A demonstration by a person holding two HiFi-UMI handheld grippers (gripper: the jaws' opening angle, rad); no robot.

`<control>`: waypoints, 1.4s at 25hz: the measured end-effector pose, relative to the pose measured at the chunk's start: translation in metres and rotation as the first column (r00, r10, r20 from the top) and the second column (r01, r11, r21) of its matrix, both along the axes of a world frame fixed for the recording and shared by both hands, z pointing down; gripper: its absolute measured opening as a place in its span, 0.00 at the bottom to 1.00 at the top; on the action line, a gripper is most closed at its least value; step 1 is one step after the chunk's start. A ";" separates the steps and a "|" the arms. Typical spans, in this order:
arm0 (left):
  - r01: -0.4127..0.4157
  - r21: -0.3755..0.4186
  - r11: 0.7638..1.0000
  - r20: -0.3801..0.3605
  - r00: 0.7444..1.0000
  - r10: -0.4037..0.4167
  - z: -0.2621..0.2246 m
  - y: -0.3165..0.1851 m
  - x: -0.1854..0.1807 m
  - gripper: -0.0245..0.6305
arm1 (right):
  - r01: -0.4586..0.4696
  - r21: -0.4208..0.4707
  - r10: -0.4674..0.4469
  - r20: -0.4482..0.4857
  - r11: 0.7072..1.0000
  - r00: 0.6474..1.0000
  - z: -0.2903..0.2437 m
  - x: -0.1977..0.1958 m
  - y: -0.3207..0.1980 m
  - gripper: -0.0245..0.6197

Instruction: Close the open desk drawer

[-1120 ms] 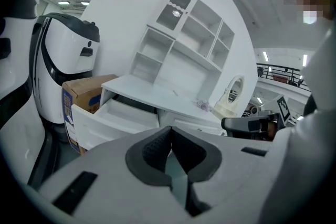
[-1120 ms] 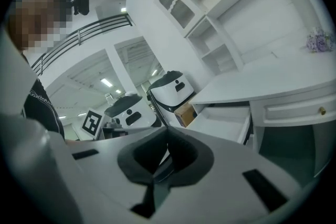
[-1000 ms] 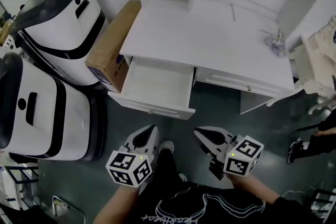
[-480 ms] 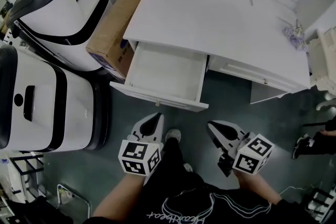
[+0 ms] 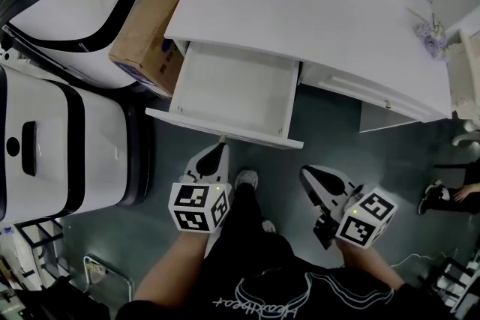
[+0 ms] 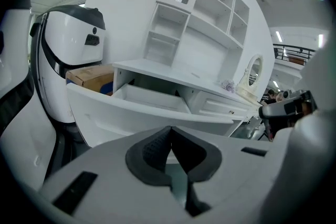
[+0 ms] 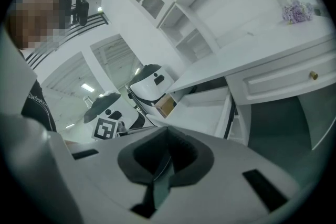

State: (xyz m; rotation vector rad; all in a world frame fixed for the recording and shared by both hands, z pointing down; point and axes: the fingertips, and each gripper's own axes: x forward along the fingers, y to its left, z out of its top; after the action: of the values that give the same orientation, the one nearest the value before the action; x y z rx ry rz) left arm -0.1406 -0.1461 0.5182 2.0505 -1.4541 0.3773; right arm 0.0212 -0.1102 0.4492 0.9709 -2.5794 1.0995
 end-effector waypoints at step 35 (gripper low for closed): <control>0.006 -0.043 0.999 0.029 1.000 -0.005 0.027 -0.044 -0.003 0.04 | -0.057 -0.101 0.057 -0.002 0.993 0.998 0.035 0.001 -0.017 0.05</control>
State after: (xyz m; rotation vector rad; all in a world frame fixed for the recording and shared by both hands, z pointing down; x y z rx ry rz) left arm -0.1436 -0.1906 0.5448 2.0148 -1.4557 0.4338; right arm 0.0218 -0.1271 0.4846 1.0264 -2.4836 1.2318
